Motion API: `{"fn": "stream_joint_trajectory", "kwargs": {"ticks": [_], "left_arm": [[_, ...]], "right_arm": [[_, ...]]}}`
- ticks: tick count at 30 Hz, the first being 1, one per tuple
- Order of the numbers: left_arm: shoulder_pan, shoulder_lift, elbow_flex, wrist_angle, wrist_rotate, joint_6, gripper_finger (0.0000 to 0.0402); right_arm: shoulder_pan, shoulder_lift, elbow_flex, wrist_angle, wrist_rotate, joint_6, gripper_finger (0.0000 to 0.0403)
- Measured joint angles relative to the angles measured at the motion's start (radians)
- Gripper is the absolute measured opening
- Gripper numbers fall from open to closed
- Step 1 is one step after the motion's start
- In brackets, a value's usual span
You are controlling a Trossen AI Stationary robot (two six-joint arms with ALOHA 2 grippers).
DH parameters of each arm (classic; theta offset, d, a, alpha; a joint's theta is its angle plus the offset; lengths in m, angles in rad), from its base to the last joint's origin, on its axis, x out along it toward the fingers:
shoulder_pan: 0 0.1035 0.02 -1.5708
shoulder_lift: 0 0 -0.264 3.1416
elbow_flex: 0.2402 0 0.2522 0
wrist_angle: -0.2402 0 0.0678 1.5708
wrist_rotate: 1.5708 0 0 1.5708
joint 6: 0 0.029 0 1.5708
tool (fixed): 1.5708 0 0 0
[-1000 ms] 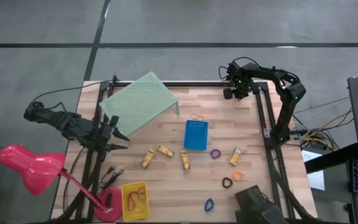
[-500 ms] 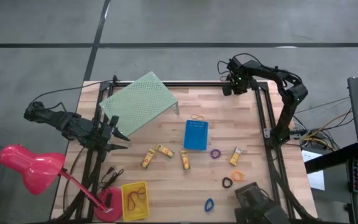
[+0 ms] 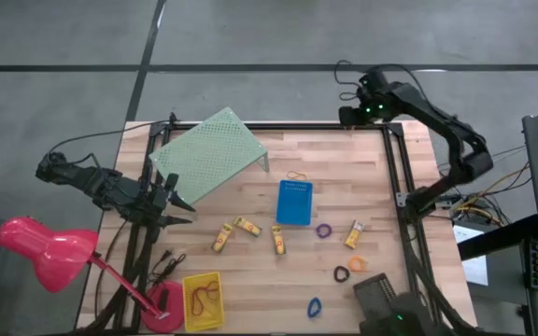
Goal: Pick & Place Office Desk Supplies
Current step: Put the yellow rubber band into the yellow basket
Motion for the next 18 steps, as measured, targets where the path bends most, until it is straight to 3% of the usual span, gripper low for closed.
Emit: {"fn": "stream_joint_trajectory", "kwargs": {"ticks": [10, 18], "left_arm": [[0.0, 0.0, 0.0, 0.0, 0.0, 0.0, 0.0154], [0.0, 0.0, 0.0, 0.0, 0.0, 0.0, 0.0154]], "right_arm": [[0.094, -0.238, -0.043, 0.246, -0.151, -0.015, 0.0008], [0.254, -0.355, -0.181, 0.539, -0.298, -0.053, 0.0008]]}}
